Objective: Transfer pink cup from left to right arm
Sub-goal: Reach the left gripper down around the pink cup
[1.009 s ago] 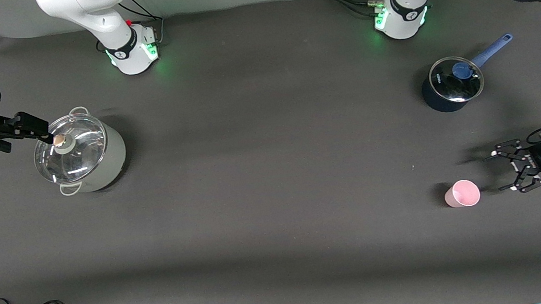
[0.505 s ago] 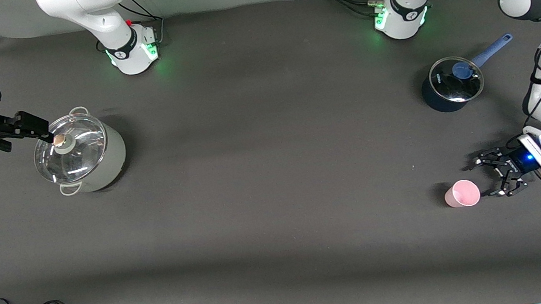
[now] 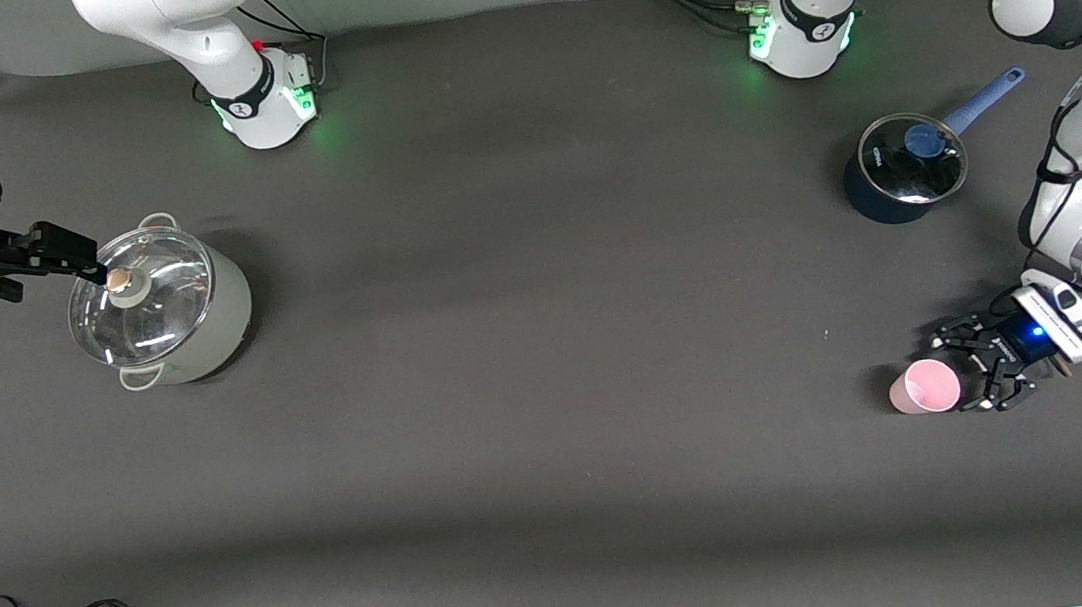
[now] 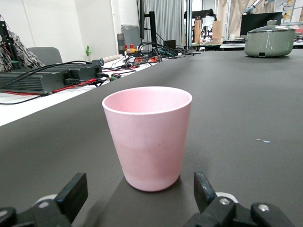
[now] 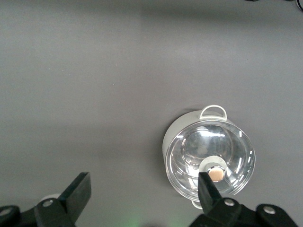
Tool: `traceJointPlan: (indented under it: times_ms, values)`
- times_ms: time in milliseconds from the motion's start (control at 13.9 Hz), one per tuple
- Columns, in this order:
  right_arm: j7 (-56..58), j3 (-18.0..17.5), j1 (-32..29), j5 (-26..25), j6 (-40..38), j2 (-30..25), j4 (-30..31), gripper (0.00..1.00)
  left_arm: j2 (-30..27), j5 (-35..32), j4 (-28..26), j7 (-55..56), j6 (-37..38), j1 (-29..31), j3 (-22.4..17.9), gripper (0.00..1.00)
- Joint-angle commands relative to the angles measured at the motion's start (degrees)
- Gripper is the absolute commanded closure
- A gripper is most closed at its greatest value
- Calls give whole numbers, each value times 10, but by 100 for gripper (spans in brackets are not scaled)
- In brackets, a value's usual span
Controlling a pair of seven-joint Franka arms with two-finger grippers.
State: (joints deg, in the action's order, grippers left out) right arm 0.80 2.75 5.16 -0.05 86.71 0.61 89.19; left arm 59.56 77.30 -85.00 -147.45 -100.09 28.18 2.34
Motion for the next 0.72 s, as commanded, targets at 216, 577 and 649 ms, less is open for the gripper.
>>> traceJointPlan:
  times_ms: [216, 577, 649]
  values:
    - [11, 2, 1, -3, -6, 1, -5, 0, 2, 22, -19, -13, -52, -2, 35, 0]
    - [11, 3, 0, -3, -6, 1, -5, 0, 1, 40, -22, -13, -55, -11, 39, 2]
    - [11, 3, 0, -2, -6, 1, -5, 0, 1, 41, -23, -13, -55, -11, 38, 8]
